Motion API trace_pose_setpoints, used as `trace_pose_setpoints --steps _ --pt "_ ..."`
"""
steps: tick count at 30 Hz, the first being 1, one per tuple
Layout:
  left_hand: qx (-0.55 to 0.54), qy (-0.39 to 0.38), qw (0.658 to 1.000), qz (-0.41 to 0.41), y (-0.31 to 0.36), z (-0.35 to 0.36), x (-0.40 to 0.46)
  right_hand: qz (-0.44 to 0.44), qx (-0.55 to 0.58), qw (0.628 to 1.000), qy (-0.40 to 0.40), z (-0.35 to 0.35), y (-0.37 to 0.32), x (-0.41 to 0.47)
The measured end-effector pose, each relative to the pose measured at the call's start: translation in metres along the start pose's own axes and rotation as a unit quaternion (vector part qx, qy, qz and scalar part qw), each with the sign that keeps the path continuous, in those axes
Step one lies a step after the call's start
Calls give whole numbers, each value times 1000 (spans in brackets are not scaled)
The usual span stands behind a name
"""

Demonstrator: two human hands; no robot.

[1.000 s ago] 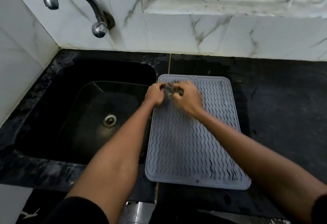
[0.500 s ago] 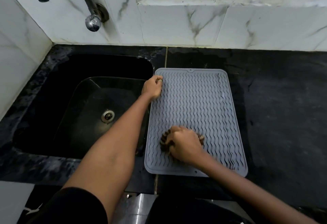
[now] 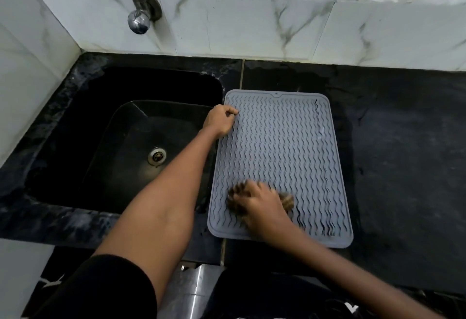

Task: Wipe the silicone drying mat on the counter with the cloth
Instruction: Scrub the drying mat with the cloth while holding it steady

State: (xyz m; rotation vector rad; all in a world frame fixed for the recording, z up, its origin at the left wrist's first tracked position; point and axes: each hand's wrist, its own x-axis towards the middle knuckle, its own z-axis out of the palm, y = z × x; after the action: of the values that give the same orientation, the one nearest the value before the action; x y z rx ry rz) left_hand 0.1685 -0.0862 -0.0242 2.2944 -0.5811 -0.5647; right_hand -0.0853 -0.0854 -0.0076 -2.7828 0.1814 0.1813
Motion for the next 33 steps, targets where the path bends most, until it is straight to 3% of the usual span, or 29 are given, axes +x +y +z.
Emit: trace_pose_setpoints --steps 3,5,7,10,14,18,21,25,27,29,31,33 --pt "1 -12 1000 0 2 -4 -3 -40 -22 994 -99 -6 -12 -22" --pt "1 -16 1000 -5 5 -7 -4 -50 18 992 -114 -22 -12 -9" --pt "0 -18 1000 -7 6 -8 -3 -22 71 996 -56 -37 -3 19" --pt "6 -14 1000 -6 7 -10 -3 48 44 995 76 -43 19 80" --pt "10 -2 1000 1 5 -11 0 124 -8 989 82 -35 30 130" --pt "-13 -5 1000 3 2 -12 4 63 21 991 120 -19 18 107" --pt "-10 -9 1000 -1 3 -13 5 7 70 993 94 -1 6 54" --pt "-16 -22 1000 -5 4 -15 10 -62 96 993 -25 8 -9 -7" --pt "-43 -28 999 -18 7 -18 17 -49 117 988 -87 -7 -5 -1" --pt "-76 -26 996 -25 12 -22 25 13 232 967 -104 -28 7 22" --pt "-89 -5 996 -20 16 -28 37 63 342 937 -30 -51 23 55" --pt "-80 15 997 -18 19 -34 49 74 352 928 101 -70 39 98"
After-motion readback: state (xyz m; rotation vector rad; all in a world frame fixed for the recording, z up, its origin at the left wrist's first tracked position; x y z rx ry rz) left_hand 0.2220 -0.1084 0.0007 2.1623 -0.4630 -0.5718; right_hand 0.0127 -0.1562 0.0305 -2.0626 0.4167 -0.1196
